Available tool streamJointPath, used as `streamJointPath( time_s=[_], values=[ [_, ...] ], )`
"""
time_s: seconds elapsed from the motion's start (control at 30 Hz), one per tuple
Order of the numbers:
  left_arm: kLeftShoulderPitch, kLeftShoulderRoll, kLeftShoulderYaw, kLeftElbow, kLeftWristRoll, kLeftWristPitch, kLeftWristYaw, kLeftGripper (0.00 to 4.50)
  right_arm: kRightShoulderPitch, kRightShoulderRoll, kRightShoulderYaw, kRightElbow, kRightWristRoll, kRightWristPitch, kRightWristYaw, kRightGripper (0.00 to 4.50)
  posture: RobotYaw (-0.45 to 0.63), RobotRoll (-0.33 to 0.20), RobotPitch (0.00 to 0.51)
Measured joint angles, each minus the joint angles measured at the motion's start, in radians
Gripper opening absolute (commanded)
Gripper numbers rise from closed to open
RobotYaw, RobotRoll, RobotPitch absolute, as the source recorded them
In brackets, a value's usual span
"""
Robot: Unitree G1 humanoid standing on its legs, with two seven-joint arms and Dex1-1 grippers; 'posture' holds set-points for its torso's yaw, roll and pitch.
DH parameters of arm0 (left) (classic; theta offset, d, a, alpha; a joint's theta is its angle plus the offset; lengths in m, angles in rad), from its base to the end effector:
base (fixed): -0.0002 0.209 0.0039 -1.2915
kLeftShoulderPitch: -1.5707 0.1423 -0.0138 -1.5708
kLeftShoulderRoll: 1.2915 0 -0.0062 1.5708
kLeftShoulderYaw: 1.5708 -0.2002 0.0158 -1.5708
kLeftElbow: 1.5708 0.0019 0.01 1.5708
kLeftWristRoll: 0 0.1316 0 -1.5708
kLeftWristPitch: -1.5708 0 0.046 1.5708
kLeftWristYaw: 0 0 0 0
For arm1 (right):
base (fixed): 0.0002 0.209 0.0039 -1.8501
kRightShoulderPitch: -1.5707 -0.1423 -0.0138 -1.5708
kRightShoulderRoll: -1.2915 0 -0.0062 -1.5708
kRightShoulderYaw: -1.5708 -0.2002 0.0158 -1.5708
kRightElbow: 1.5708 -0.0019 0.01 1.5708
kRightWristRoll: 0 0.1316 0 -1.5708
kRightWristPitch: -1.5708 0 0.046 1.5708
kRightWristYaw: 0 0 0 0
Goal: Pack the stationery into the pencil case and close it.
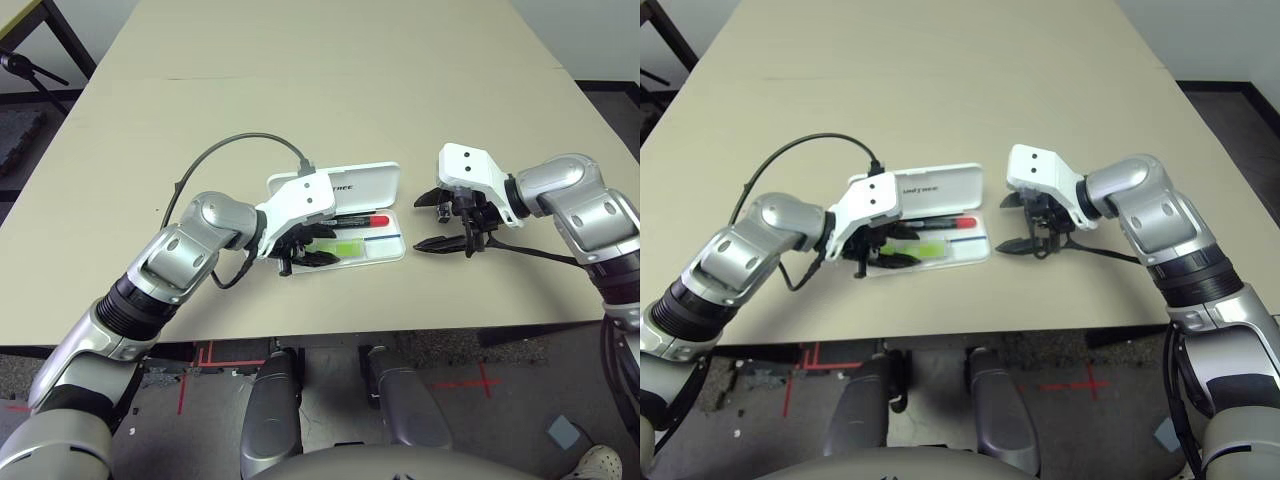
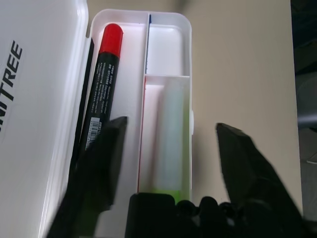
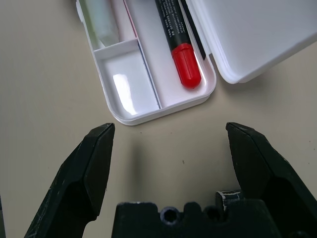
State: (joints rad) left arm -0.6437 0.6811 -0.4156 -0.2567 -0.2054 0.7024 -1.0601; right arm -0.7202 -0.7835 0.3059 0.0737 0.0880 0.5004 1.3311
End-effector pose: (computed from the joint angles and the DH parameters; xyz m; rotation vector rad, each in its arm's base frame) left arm 0.2729 0.1667 0.1774 0.6413 0.3497 -1.3064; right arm 0.3027 -0.2289 0.1985 -0.6988 0.4699 1.2467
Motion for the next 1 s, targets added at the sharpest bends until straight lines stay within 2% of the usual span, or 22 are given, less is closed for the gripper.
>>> streamJointPath(
  time_s=[0.13,0.4,0.57,0.8,1.0],
  values=[
    [-0.007,0.014,0.087,-0.008,-0.029,0.009,0.001,4.45,-0.002,0.000,0.000,0.006,0.000,-0.001,0.004,4.50,-0.10,0.000,0.219],
    [0.073,0.187,0.332,-0.155,-0.153,0.097,-0.008,4.45,0.010,-0.044,-0.038,0.006,0.027,0.015,0.015,4.50,-0.08,0.000,0.228],
    [0.121,0.246,0.422,-0.191,-0.192,0.120,0.007,4.45,0.038,-0.073,-0.121,-0.006,0.088,0.092,-0.008,4.50,-0.07,0.000,0.231],
    [0.170,0.267,0.465,-0.217,-0.229,0.135,0.037,4.45,0.035,-0.054,-0.277,-0.046,0.114,0.334,-0.250,4.50,-0.09,0.000,0.231],
    [0.173,0.262,0.454,-0.212,-0.232,0.127,0.056,4.45,-0.045,0.069,-0.358,-0.057,0.116,0.604,-0.518,4.50,-0.10,0.000,0.218]
  ],
)
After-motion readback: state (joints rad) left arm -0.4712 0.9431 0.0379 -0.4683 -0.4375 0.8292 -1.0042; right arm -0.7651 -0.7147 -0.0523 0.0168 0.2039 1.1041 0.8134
